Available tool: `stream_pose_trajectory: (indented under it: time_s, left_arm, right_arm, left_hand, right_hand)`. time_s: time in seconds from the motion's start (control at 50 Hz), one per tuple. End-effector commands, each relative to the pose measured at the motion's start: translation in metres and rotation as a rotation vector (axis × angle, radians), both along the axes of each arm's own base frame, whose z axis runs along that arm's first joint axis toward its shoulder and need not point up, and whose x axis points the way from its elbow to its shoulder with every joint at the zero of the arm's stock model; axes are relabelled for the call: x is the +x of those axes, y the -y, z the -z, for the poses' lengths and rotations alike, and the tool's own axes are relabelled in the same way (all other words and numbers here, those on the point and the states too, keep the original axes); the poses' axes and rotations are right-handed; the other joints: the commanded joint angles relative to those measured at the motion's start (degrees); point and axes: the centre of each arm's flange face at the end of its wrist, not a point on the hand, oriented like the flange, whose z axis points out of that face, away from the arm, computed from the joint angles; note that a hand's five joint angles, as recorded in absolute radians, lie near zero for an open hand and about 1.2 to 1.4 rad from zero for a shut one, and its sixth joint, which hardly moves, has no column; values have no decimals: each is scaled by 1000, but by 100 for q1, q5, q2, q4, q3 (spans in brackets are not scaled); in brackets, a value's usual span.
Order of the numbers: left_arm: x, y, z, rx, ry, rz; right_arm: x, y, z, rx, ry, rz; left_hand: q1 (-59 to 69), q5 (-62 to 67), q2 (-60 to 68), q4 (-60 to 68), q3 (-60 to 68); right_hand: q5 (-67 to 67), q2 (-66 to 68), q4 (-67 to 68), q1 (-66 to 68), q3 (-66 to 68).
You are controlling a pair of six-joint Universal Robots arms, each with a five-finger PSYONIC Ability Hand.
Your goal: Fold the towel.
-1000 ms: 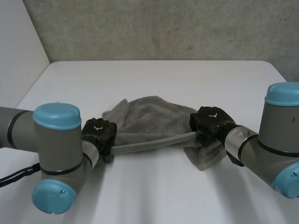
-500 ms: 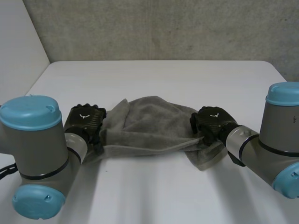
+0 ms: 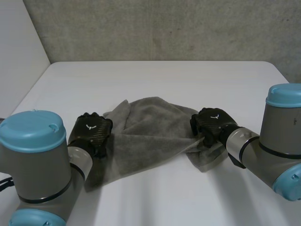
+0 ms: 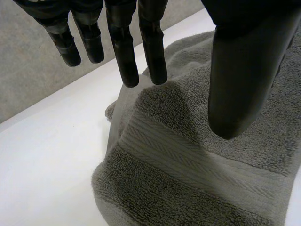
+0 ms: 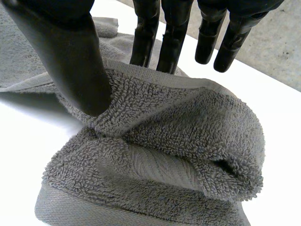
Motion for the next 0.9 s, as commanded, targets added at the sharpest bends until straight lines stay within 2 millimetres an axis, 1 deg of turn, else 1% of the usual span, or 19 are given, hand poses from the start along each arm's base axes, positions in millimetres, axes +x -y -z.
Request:
stream_pose_trajectory:
  time_s: [0.02, 0.06, 0.14, 0.18, 0.22, 0.24, 0.26, 0.28, 0.3, 0.32, 0.34, 0.38, 0.46, 0.5, 0.56, 0.6, 0.72, 0.76, 0.9]
  left_arm:
    - [1, -4, -12, -31, -22, 7]
    - [1, -6, -21, -53, -43, 13]
    - [-1, -8, -28, -71, -62, 24]
    - [-4, -12, -29, -72, -69, 51]
    - [-16, -23, -31, -66, -92, 138]
    - [-16, -23, -31, -66, -92, 138]
    - [-21, -28, -31, -60, -100, 178]
    - [-25, -31, -29, -51, -105, 206]
    - [-25, -31, -29, -51, -105, 207]
    - [-28, -33, -28, -46, -107, 222]
    - [-28, -33, -28, -45, -107, 223]
    - [-35, -35, -23, -34, -105, 239]
    - [-47, -38, -13, 3, -119, 257]
    - [-55, -35, -6, 39, -151, 235]
    - [-58, -32, -2, 54, -168, 218]
    - [-65, -29, 6, 96, -191, 199]
    - [-75, -32, 19, 147, -191, 202]
    - [-80, -28, 24, 147, -185, 188]
    - [-81, -12, 33, 101, -153, 81]
  right_arm:
    - [1, 2, -1, -19, 11, -3]
    - [4, 5, -3, -41, 21, -8]
    - [6, 7, -1, -39, 23, -11]
    - [8, 9, -1, -42, 27, -11]
    - [15, 8, -1, -45, 35, -22]
    - [15, 8, -1, -45, 35, -22]
    - [21, 5, -3, -53, 41, -43]
    - [29, 0, -4, -61, 43, -68]
    - [29, 0, -4, -61, 43, -68]
    - [35, -3, -5, -66, 47, -85]
    - [35, -3, -5, -66, 47, -85]
    - [41, -2, -11, -86, 62, -91]
    - [44, 2, -19, -92, 103, -79]
    - [44, 8, -26, -64, 175, -42]
    - [45, 10, -29, -50, 211, -25]
    - [46, 13, -34, -29, 268, -4]
    - [47, 16, -37, -24, 294, 11]
    - [47, 16, -35, -18, 292, 12]
    - [46, 15, -28, 3, 284, 16]
  left_hand:
    - [-202, -201, -218, -308, -284]
    - [-218, -218, -234, -308, -284]
    - [-235, -235, -251, -308, -284]
    - [-235, -235, -251, -308, -284]
    - [-235, -235, -251, -308, -284]
    - [-235, -235, -251, -308, -284]
    - [-219, -218, -235, -308, -284]
    - [-218, -218, -235, -308, -284]
    - [-218, -218, -235, -308, -284]
    - [-218, -218, -235, -308, -284]
    - [-218, -218, -235, -308, -284]
    - [-202, -201, -218, -308, -284]
    - [-185, -184, -201, -308, -284]
    - [-151, -151, -167, -308, -284]
    - [-134, -134, -150, -308, -284]
    - [-67, -67, -83, -308, -284]
    - [-50, -50, -66, -308, -284]
    - [-50, -50, -66, -308, -284]
    - [-67, -66, -83, -308, -284]
  right_hand:
    - [107, -42, -429, 17, -274]
    - [174, 25, -429, 84, -274]
    - [358, 209, -429, 268, -274]
    - [494, 345, -429, 404, -274]
    - [595, 446, -429, 504, -274]
    - [595, 446, -429, 505, -274]
    - [728, 579, -429, 638, -274]
    - [1296, 1147, -429, 1206, -274]
    - [1302, 1153, -429, 1211, -274]
    - [2151, 2002, -429, 2061, -274]
    - [2159, 2010, -429, 2069, -274]
    - [3477, 3328, -429, 3387, -274]
    - [3482, 3333, -429, 3392, -274]
    - [3482, 3333, -429, 3392, -274]
    - [3482, 3333, -429, 3392, -274]
    - [3482, 3333, -429, 3392, -274]
    - [3482, 3333, -429, 3392, -274]
    - [3482, 3333, -429, 3392, -274]
    - [3482, 3333, -429, 3392, -274]
